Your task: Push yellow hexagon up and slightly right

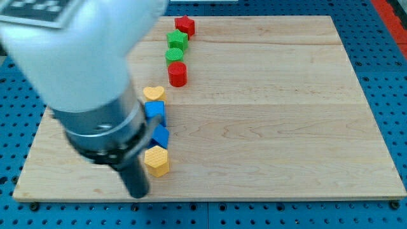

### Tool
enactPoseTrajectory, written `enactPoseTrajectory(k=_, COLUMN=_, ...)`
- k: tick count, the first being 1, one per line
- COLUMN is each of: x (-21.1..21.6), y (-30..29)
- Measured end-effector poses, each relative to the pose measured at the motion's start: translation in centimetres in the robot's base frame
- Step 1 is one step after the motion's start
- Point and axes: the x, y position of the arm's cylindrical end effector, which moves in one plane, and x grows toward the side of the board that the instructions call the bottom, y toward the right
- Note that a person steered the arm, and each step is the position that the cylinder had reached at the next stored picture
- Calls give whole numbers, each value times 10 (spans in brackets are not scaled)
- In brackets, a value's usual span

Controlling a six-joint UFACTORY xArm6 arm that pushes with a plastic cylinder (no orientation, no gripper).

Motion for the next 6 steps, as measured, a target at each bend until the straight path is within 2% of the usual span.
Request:
enactPoseTrajectory(k=2, x=-47, y=87)
enactPoseTrajectory(k=3, x=-16, y=64)
enactPoseTrajectory(k=4, x=-19, y=-5)
enactPoseTrajectory(k=5, x=-51, y=-7)
enactPoseTrajectory(k=6, x=-85, y=60)
